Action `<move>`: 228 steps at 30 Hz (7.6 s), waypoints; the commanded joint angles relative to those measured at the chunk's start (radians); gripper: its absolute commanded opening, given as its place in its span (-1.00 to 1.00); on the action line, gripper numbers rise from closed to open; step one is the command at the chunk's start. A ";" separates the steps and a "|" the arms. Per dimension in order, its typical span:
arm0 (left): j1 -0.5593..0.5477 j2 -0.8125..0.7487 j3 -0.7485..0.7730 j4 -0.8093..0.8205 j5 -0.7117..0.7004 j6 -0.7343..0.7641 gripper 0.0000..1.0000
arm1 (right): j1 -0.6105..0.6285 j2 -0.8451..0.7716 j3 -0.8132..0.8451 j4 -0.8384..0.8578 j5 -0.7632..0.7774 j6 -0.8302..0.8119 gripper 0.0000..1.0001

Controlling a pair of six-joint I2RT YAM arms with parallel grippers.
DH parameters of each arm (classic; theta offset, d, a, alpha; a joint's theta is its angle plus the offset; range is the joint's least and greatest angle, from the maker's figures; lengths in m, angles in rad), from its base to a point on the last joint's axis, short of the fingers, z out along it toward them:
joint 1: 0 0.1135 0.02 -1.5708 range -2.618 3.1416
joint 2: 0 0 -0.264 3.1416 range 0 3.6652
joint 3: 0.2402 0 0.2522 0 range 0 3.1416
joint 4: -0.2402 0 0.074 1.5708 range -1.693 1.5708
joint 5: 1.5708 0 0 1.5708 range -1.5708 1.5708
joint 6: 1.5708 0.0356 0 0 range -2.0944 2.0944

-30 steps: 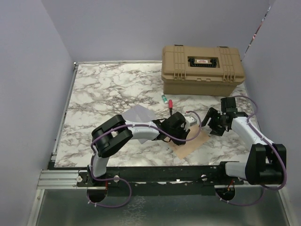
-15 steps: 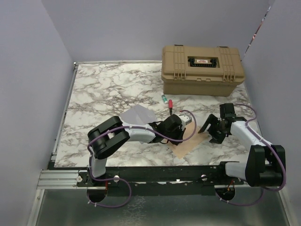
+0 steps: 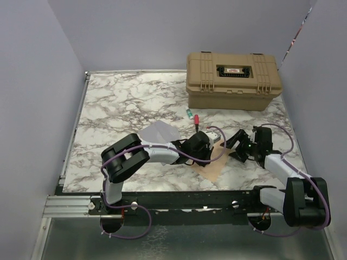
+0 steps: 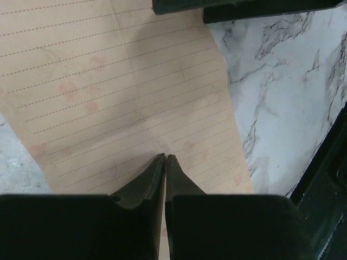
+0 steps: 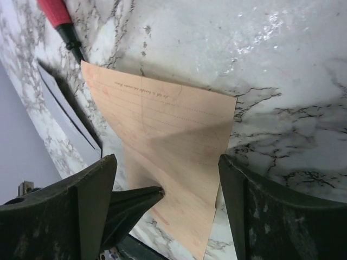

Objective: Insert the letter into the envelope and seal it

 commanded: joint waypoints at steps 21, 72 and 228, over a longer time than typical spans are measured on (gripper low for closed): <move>0.116 0.021 -0.106 -0.066 -0.009 -0.077 -0.93 | 0.002 -0.052 0.026 -0.037 0.070 -0.061 0.53; 0.189 -0.053 0.000 -0.132 0.056 -0.054 -0.74 | 0.002 0.267 0.045 0.605 -0.291 -0.123 -0.99; 0.579 -0.507 0.331 0.361 0.977 -0.381 -1.00 | 0.280 0.197 1.192 -0.310 -0.972 -0.744 -0.74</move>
